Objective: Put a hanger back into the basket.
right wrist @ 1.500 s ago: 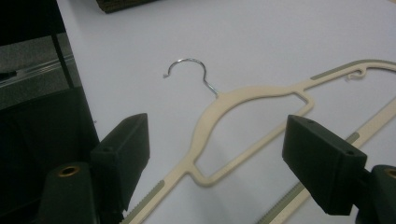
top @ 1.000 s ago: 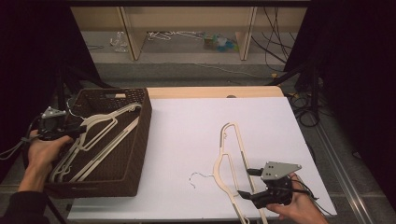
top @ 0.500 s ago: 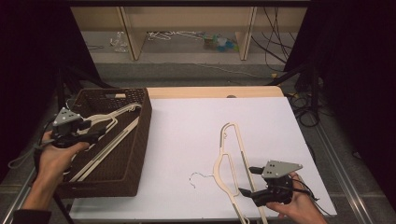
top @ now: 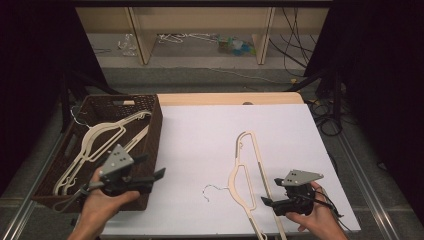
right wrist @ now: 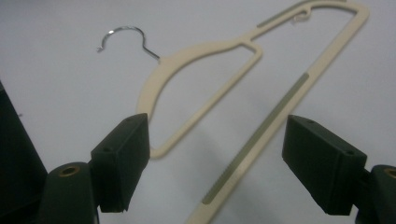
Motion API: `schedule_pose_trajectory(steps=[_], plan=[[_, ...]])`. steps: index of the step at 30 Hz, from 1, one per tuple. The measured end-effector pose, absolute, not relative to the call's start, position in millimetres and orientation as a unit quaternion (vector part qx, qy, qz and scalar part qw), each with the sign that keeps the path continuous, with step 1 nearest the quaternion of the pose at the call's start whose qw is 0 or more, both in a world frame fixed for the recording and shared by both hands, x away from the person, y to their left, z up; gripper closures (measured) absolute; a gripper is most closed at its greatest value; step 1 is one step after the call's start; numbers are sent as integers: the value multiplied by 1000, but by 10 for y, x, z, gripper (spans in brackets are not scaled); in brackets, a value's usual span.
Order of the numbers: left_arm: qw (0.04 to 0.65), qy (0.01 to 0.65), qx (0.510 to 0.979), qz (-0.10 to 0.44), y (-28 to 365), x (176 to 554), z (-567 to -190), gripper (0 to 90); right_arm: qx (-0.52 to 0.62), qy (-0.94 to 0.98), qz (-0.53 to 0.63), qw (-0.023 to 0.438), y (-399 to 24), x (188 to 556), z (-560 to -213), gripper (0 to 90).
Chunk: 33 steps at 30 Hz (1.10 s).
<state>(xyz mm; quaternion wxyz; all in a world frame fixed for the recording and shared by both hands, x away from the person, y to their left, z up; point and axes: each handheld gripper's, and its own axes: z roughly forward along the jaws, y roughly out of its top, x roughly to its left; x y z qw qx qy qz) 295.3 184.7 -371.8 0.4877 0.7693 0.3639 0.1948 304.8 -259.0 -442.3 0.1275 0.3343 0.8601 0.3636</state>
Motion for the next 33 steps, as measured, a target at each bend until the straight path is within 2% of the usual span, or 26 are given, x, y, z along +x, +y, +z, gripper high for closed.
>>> schedule_pose_trajectory(steps=[2, 4, 9, 13, 18, 25, 26, 28, 33], plan=[[491, 353, 774, 187, 1727, 2913, -3776, 223, 341, 860, 358, 124, -2599, 3054, -4450, 246], [493, 330, 783, 187, 1629, 2878, -3850, 227, 338, 857, 364, 136, -2602, 3064, -4480, 245], [499, 328, 782, 180, 1531, 2801, -4085, 185, 345, 859, 356, 125, -2622, 3065, -4466, 246], [481, 311, 798, 187, 1506, 2724, -4243, 183, 345, 860, 354, 123, -2593, 3061, -4485, 246], [484, 309, 797, 187, 1464, 2675, -4345, 181, 348, 864, 342, 124, -2589, 3076, -4526, 254], [472, 310, 802, 191, 1443, 2694, -4416, 181, 386, 863, 312, 98, -2608, 3113, -4585, 299], [472, 311, 803, 191, 1447, 2692, -4416, 181, 390, 865, 302, 88, -2595, 3137, -4605, 342], [469, 309, 804, 195, 1454, 2694, -4416, 181, 385, 866, 305, 95, -2589, 3161, -4632, 343], [469, 311, 803, 196, 1467, 2693, -4414, 181, 407, 874, 258, 67, -2527, 3222, -4680, 383]])
